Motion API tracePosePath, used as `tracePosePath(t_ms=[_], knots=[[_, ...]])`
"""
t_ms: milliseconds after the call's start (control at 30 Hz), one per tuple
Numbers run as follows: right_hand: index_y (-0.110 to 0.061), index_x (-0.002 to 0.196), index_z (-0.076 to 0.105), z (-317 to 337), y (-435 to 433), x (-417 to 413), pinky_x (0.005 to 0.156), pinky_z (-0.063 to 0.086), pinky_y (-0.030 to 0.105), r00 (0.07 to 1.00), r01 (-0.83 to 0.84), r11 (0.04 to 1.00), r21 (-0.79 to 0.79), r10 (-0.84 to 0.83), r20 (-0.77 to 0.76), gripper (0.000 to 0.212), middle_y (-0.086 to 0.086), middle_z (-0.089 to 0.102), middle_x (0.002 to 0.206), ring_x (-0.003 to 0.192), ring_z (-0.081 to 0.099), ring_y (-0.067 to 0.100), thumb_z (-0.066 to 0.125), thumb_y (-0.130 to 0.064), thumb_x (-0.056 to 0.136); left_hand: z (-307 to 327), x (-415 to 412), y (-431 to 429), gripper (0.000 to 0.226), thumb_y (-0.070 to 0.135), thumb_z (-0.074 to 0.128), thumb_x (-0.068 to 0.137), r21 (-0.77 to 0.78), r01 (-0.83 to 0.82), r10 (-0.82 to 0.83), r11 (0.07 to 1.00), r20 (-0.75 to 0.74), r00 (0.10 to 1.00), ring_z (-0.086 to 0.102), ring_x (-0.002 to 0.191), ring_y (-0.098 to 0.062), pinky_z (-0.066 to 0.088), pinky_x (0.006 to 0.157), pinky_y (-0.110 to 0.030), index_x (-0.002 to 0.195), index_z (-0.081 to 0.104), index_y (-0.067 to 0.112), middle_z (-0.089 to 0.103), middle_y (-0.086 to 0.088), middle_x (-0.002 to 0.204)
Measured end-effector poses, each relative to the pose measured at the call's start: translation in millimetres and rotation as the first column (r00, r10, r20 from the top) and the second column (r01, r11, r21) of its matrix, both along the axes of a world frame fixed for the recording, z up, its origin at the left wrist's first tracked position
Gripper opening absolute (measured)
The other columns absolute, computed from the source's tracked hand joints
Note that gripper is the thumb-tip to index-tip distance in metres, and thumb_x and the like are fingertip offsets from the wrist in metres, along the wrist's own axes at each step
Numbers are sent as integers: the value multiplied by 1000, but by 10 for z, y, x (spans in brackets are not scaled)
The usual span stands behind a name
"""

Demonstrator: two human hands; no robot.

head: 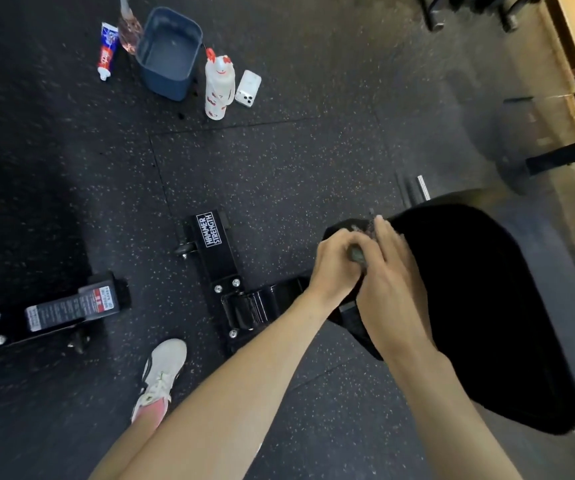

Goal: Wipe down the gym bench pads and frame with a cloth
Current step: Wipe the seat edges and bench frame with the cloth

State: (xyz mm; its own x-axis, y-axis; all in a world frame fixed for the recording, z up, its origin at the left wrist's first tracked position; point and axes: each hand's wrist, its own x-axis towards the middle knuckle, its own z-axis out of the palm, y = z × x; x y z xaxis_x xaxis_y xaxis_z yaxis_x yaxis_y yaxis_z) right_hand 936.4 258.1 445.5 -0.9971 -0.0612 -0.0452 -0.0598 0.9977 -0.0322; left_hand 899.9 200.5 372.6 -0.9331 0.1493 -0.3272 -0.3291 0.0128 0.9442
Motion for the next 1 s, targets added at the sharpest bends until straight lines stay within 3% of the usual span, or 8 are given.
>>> tracePosePath(t_ms=[67,200,300,433,567,700,867,1000], knots=[[1,121,62,-6,51,94,112,23,34,996,-21,1000,4,21,-85,45,22,54,135,126,51,36,41,-1,81,-132,-7,40,42,-11,57,78,-33,-38,39,999,21,999,46,59,4,34,54,-12,59,52,26,53,5,70],[5,101,70,-37,128,215,91,51,50,967,-136,991,-9,131,-219,30,20,69,108,99,67,36,62,20,76,-447,0,131,27,-8,56,76,-123,-40,55,992,128,990,59,78,-11,49,66,-25,73,65,17,63,-1,84],[5,96,71,-32,157,261,86,52,49,955,-139,989,-41,123,-270,21,16,70,91,83,67,34,58,14,83,-689,-79,153,20,-2,51,81,-291,41,52,956,304,951,62,91,-29,51,72,-35,86,66,11,67,-10,94],[6,93,71,-20,146,259,82,52,48,947,-151,985,-85,119,-300,22,14,68,81,76,65,33,52,13,85,-918,-207,144,23,12,52,91,-426,133,80,895,447,891,56,108,-34,44,86,-37,113,58,4,58,-17,119],[2,91,71,-9,138,257,86,52,46,950,-117,981,-154,65,-306,25,10,69,81,78,65,30,49,12,86,-1101,-239,121,34,11,53,93,-425,157,132,892,574,808,53,113,-34,43,89,-36,125,53,2,48,-19,129],[2,88,72,28,121,251,87,51,41,945,-115,972,-205,43,-325,25,8,69,80,77,65,29,50,15,83,-1151,-252,274,28,8,46,93,-276,135,61,952,600,798,59,105,-34,46,82,-35,113,65,3,62,-18,117],[1,85,71,49,108,234,86,49,36,947,-111,968,-224,35,-320,25,7,69,78,75,64,28,50,13,83,-1024,-340,332,29,8,44,90,-204,117,32,972,608,793,57,108,-37,49,92,-43,112,62,-2,61,-19,117],[0,84,71,68,92,229,87,49,35,951,-97,968,-230,22,-307,24,6,67,76,75,63,26,52,14,82,-861,-346,210,28,7,46,83,-153,139,-27,978,571,821,62,96,-37,48,71,-34,100,66,-3,64,-21,104]])
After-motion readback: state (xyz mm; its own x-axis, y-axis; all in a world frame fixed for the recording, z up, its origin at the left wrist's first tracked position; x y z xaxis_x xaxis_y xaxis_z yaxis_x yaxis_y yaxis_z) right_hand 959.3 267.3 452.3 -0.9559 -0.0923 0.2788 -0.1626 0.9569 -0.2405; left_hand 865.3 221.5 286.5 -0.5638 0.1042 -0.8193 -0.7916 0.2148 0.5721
